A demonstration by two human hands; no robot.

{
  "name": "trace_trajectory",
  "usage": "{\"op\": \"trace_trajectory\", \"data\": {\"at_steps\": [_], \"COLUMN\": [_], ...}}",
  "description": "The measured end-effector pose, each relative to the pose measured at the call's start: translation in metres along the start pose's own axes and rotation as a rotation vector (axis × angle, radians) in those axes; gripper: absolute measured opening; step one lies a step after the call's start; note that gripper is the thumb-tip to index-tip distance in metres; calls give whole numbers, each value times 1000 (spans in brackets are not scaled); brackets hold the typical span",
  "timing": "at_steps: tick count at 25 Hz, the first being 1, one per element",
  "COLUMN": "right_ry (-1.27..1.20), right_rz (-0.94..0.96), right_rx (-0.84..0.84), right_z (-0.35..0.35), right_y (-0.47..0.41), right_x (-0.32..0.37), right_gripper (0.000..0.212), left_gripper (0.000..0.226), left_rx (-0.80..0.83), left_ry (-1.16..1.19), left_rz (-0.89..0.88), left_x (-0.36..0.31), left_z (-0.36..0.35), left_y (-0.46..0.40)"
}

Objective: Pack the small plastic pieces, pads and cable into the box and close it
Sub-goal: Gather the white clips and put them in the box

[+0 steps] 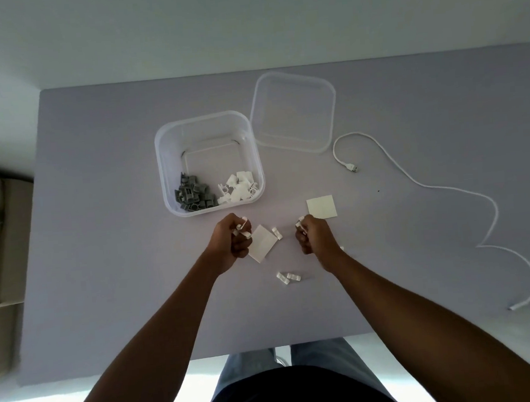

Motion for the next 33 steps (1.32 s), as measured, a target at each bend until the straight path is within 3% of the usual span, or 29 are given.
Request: {"op": "trace_trajectory", "data": {"at_steps": [2, 7, 14, 20, 24, 27, 30, 33], "right_ry": [-354, -626, -581, -489, -491, -529, -484, -569], "right_rz": [-204, -206, -107, 21, 77, 22, -69, -135], "right_rx": [83, 306, 444, 411, 371, 201, -19, -45], "right_z": [4, 14, 34, 37, 37, 41, 48, 64], "right_y": [9, 32, 44, 48, 48, 41, 34, 27], "right_x": [8, 19, 23, 46, 59, 58, 49, 34], "right_gripper": [30, 27, 6, 18, 19, 33, 44, 37], "left_gripper": [18, 17, 23, 19, 30, 29, 42, 33], "left_rx": [115, 289, 269, 352, 419, 418, 477, 518], "left_ry": [103, 236, 374, 315, 254, 209, 260, 367], "left_rz": [59, 86, 59, -17, -28, -23, 3, 37], "left_x": [-2, -7, -14, -33, -41, -43, -42, -42], "left_z": [-5, -25, -49, -50, -48, -51, -57, -69], "left_y": [6, 20, 35, 43, 47, 45, 41, 39]}}
Point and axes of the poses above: each hand's wrist, its own y-axis away from the middle knuckle, its own z-axis out of the back of the hand, x = y × z, the point moved 1 cm from there along -y, towards the middle knuckle, and after that the axes turned 13 degrees about -x, right-handed, at the moved point
